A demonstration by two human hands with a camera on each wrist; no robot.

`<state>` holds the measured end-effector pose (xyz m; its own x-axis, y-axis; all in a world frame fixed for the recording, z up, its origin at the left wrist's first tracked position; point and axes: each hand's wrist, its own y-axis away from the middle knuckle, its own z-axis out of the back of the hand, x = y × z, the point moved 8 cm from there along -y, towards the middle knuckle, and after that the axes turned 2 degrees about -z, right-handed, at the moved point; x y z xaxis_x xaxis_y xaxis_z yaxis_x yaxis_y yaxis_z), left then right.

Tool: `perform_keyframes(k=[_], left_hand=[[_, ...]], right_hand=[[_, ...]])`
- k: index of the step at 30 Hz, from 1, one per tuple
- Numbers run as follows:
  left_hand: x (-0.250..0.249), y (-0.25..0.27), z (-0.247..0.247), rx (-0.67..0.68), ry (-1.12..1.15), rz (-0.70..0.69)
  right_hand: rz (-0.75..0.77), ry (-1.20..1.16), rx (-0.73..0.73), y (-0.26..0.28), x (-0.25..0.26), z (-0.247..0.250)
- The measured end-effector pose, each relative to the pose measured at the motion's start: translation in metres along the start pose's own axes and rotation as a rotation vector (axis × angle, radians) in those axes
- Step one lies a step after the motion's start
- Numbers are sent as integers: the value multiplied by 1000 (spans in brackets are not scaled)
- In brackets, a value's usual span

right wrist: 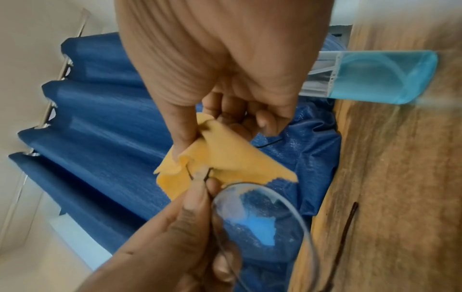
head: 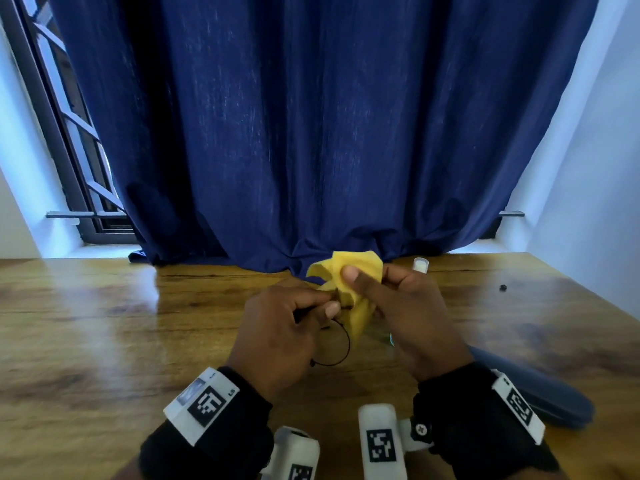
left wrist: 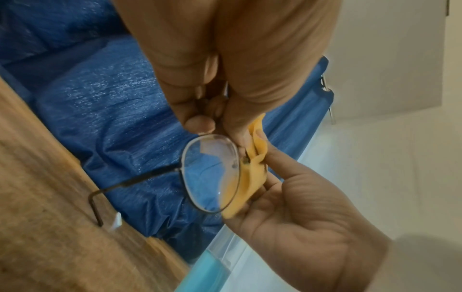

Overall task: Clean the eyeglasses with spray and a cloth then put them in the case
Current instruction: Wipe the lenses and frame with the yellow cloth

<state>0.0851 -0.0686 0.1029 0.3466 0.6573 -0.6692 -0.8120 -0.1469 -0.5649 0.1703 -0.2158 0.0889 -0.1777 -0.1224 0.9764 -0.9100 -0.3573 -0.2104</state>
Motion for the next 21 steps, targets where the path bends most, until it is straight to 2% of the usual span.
perform_keyframes(k=[3, 7, 10, 15, 21], left_hand=[[-2, 2, -3, 9, 8, -7], [12, 0, 2, -27, -7, 28], [14, -2, 2, -27, -38, 30], [4, -1, -2, 51, -22, 22], [12, 1, -6, 128, 87, 116]], right_hand=[[-10, -47, -32, -1, -2, 2], [-52, 81, 107, 3, -5, -12], [-48, 108, 144, 4, -3, -11], [-9, -12, -28, 0, 0, 5], [29, -52, -157, 0, -5, 8]])
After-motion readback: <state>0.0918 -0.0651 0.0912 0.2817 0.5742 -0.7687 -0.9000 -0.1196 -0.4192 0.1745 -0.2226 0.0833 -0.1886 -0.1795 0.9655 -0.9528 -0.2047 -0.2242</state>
